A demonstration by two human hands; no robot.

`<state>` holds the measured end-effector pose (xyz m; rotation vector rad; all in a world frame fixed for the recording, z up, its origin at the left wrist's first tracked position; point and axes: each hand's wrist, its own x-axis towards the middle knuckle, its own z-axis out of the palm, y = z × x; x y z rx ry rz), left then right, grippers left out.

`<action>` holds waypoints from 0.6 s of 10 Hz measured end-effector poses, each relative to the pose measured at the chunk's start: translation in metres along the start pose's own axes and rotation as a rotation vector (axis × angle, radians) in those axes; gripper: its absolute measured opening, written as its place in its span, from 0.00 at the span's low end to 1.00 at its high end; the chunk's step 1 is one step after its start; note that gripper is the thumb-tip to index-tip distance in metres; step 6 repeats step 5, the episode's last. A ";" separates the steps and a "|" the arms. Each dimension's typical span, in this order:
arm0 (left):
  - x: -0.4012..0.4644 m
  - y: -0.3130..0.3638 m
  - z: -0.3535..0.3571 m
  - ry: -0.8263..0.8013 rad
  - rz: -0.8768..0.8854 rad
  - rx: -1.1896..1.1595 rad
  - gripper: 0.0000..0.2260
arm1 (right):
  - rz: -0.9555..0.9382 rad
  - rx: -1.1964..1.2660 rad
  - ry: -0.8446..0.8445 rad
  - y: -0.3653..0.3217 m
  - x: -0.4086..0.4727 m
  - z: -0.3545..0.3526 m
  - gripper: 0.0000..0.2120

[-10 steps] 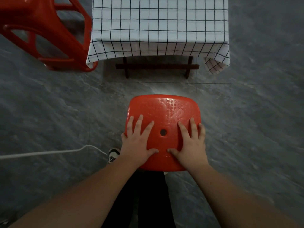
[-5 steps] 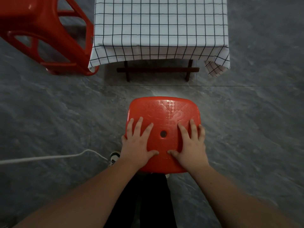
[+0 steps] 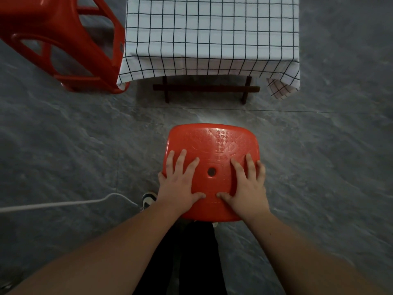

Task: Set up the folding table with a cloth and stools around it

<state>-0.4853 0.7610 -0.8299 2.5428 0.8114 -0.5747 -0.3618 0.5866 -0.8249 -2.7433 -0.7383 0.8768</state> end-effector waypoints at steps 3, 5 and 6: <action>0.002 -0.001 -0.001 -0.036 -0.015 -0.013 0.49 | 0.027 -0.001 -0.043 -0.001 0.002 -0.002 0.54; 0.000 0.002 -0.016 -0.064 -0.002 -0.016 0.36 | 0.059 -0.032 -0.141 -0.014 0.001 -0.012 0.52; 0.000 0.002 -0.016 -0.064 -0.002 -0.016 0.36 | 0.059 -0.032 -0.141 -0.014 0.001 -0.012 0.52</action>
